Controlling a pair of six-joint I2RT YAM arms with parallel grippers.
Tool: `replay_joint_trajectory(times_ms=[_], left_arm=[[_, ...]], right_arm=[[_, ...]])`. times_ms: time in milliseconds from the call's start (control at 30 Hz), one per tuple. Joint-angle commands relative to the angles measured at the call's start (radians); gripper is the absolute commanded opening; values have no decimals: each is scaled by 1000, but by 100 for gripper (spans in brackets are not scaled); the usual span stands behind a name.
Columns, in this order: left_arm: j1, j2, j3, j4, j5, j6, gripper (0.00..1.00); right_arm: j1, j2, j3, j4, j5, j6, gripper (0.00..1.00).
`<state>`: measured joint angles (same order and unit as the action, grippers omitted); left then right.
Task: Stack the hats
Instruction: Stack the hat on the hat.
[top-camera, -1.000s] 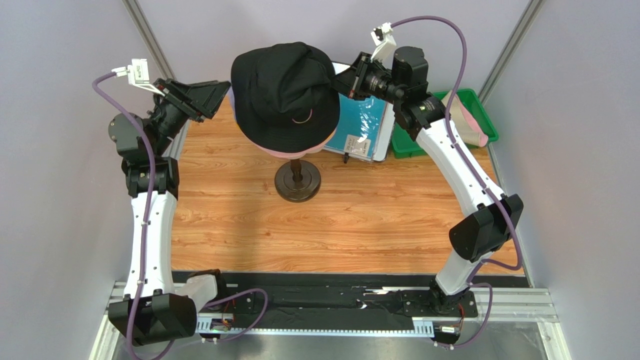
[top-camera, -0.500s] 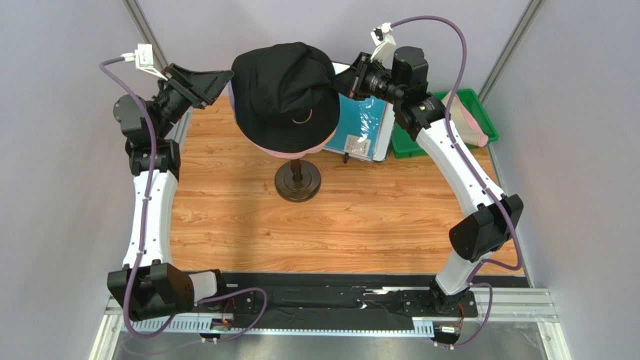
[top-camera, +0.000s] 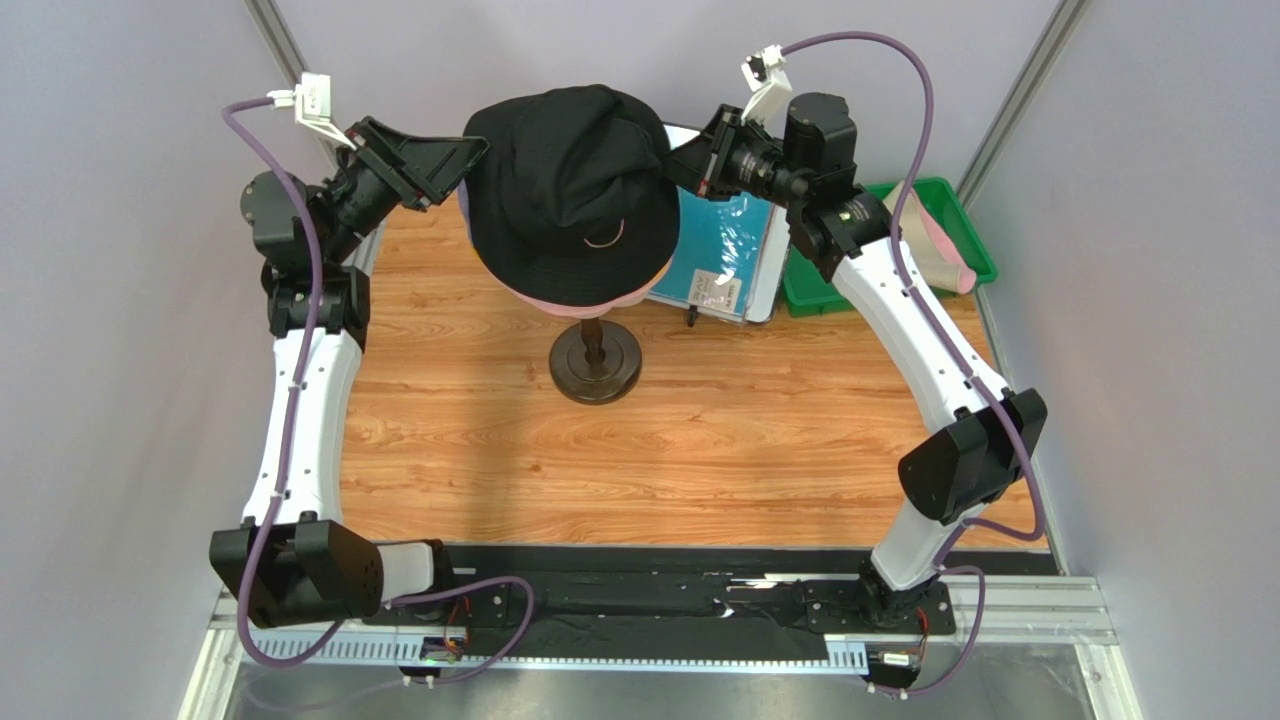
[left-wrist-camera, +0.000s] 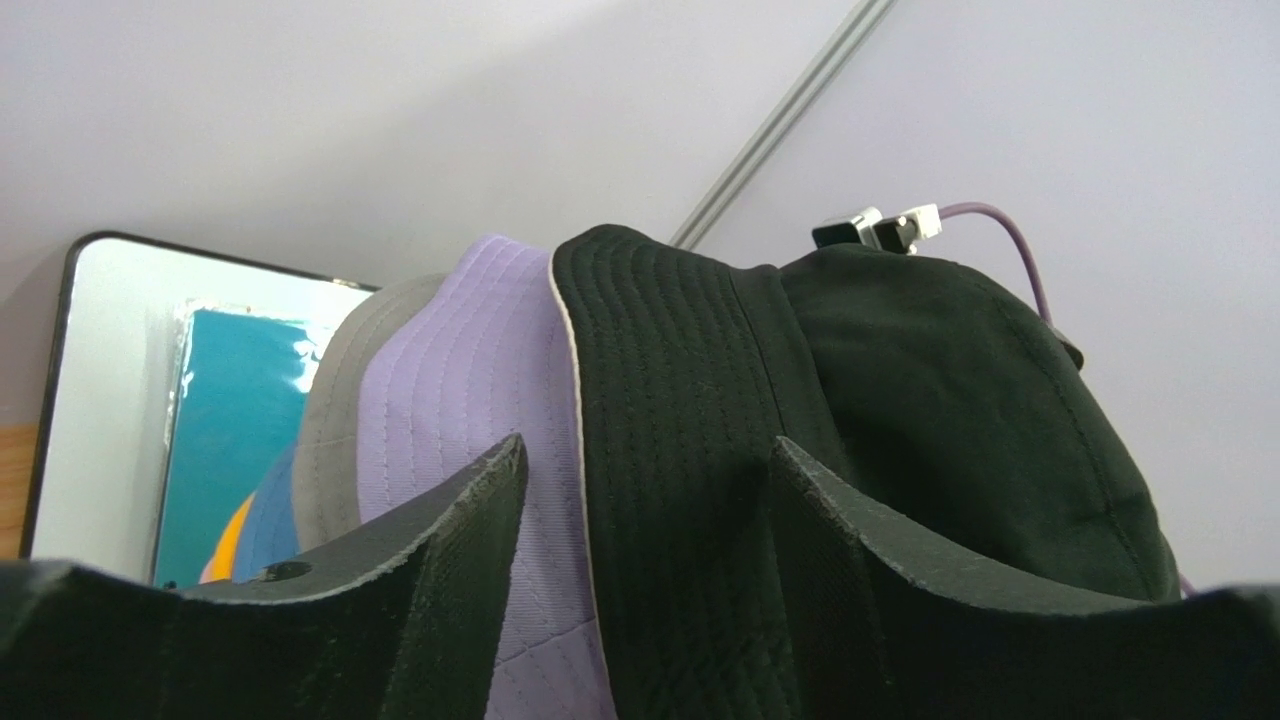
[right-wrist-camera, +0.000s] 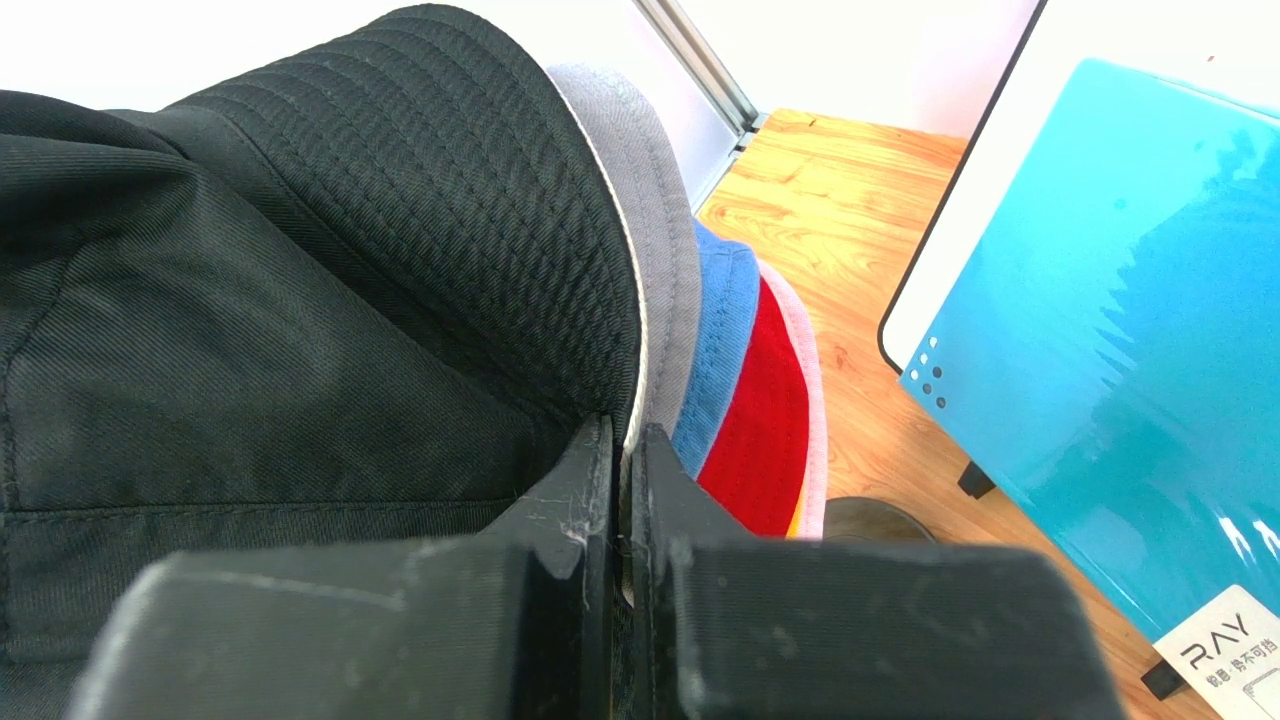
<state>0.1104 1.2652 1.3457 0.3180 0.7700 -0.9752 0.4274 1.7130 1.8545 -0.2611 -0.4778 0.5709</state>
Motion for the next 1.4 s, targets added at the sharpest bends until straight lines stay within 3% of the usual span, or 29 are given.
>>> replay_joint_trajectory(times_ms=[0,67,167,200,267,467,867,1133,1367], left_arm=[[-26,17,41,35,25,-2,62],[-31,19,41,61,28,-11,51],[-32,31,26,105,19,-49,23],[-32,36,23,118,14,-72,9],[-31,45,10,145,-1,-88,0],[-2,54,-37,107,-100,-96,0],[0,106,-56,-125,-225,92,0],[0,158,-68,-138,-207,124,0],[0,152,-118,-220,-276,230,0]], right_arm=[[10,-12,-5,-53,-33,-9,0],[10,-13,-6,-52,-32,-9,0],[11,-18,-8,-56,-31,-11,0],[11,-23,-11,-58,-28,-11,0],[10,-32,-23,-58,-22,-12,0],[11,-64,-41,-73,-9,-25,0],[13,-107,-86,-79,16,-34,0],[13,-124,-112,-69,11,-26,0],[13,-136,-136,0,-21,39,0]])
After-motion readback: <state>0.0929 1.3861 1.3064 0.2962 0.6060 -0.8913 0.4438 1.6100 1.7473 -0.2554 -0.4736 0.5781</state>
